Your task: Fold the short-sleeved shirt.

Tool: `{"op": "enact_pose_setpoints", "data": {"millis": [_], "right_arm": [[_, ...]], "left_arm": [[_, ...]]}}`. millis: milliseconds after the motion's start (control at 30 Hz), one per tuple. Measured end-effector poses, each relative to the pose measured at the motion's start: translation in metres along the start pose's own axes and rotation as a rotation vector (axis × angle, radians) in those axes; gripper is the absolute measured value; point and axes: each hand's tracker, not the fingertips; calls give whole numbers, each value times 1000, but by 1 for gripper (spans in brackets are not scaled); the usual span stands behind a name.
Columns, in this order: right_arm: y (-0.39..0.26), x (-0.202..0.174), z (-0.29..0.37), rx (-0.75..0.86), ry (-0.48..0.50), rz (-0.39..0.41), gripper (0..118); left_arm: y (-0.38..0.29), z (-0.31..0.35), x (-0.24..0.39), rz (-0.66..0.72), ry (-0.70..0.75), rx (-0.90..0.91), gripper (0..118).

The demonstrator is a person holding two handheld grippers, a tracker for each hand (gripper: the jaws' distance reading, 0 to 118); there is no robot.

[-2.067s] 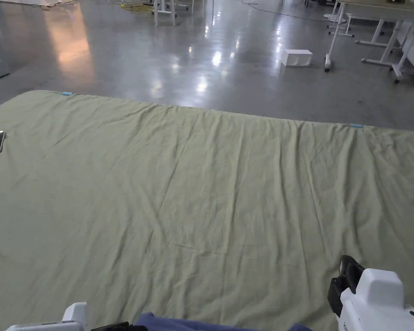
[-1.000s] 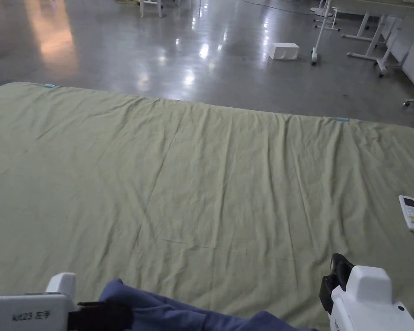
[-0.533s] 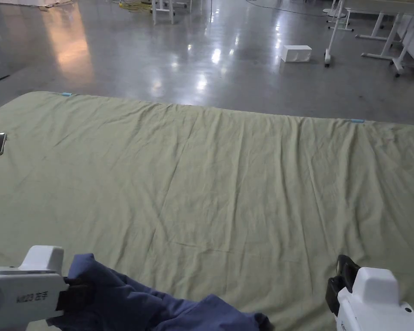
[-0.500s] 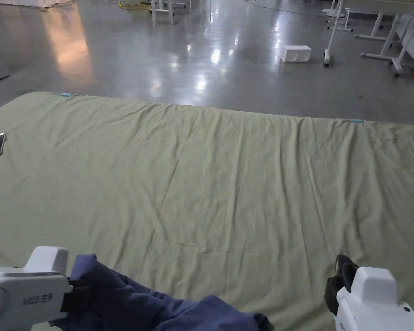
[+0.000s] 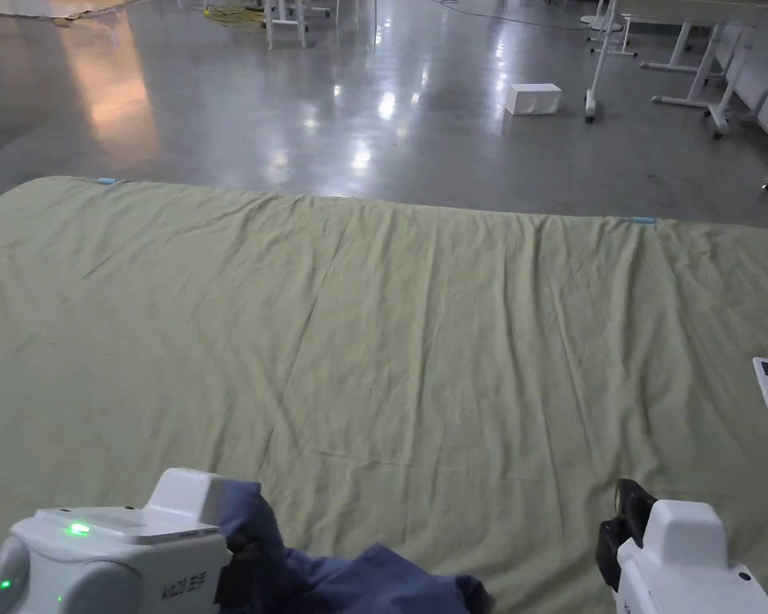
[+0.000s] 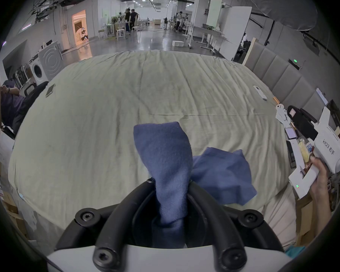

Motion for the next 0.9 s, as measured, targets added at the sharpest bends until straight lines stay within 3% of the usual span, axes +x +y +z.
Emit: {"op": "enact_pose_setpoints", "data": {"millis": [267, 600, 667, 733, 867, 900], "right_arm": [[-8, 7, 2, -23, -13, -7, 0], [-16, 9, 3, -51, -13, -7, 0], [-18, 10, 3, -56, -13, -7, 0], [-18, 10, 3, -61, -15, -10, 0], [-19, 11, 5, -63, -18, -4, 0], [-19, 11, 6, -62, -18, -5, 0]], "left_arm": [[-4, -29, 49, 38, -117, -50, 14], [-16, -86, 108, 47, -129, -122, 17], [-17, -93, 109, 66, -132, -133, 28], [-19, -97, 104, 123, -180, -135, 30], [-12, -88, 96, 115, -230, -137, 63], [-8, -83, 93, 105, -239, -126, 63]]}}
